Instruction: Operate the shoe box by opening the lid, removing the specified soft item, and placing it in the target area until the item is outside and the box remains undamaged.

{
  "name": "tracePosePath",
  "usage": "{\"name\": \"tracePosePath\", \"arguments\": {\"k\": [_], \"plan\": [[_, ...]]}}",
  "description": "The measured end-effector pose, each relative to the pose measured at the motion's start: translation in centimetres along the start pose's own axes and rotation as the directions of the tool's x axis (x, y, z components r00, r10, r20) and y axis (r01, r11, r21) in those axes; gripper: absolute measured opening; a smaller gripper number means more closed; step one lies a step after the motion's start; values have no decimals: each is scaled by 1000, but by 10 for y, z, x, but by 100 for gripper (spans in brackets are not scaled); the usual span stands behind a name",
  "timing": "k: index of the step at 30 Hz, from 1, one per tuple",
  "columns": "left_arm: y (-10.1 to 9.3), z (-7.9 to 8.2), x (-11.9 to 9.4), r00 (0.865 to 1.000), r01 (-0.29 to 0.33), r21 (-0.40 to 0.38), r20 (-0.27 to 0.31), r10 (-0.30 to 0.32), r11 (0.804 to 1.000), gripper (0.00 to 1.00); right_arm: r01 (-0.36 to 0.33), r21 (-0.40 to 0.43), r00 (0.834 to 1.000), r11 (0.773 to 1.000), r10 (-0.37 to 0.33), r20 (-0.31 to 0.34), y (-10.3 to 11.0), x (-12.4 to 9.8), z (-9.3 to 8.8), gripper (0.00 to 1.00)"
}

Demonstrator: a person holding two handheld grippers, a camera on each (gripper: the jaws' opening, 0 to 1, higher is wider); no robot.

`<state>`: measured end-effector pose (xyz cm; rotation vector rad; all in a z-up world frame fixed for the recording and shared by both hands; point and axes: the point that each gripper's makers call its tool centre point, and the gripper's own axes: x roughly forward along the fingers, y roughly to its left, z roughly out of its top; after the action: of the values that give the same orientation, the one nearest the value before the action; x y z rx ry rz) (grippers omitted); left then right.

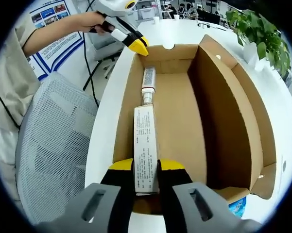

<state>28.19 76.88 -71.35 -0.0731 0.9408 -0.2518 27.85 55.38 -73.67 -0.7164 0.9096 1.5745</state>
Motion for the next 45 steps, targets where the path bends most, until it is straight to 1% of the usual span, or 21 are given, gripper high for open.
{"name": "tracePosePath", "arguments": {"k": [5, 12, 15, 19, 27, 35, 45], "plan": [[-1, 0, 0, 1000, -2, 9, -2, 2, 1000, 8, 14, -3, 1000, 1000, -14, 26, 1, -6, 8, 15], [-1, 1, 0, 1000, -4, 8, 2, 4, 1000, 8, 29, -18, 999, 999, -28, 35, 2, -12, 15, 15], [-2, 1, -1, 1000, -11, 26, -1, 11, 1000, 8, 38, -24, 998, 999, -37, 41, 1, -17, 18, 15], [-3, 1, -2, 1000, -15, 51, -4, 15, 999, 8, 48, -17, 997, 999, -47, 57, 1, -26, 24, 15], [-4, 2, -5, 1000, -30, 84, -2, 30, 996, 8, 79, -32, 994, 996, -76, 83, 0, -44, 32, 15], [-4, 7, -15, 999, -47, 90, 19, 46, 995, 7, 124, -41, 986, 991, -119, 115, -4, -65, 41, 15], [-7, 14, -23, 998, -53, 85, 41, 49, 995, 7, 165, -51, 977, 985, -157, 142, -7, -89, 41, 15]]}}
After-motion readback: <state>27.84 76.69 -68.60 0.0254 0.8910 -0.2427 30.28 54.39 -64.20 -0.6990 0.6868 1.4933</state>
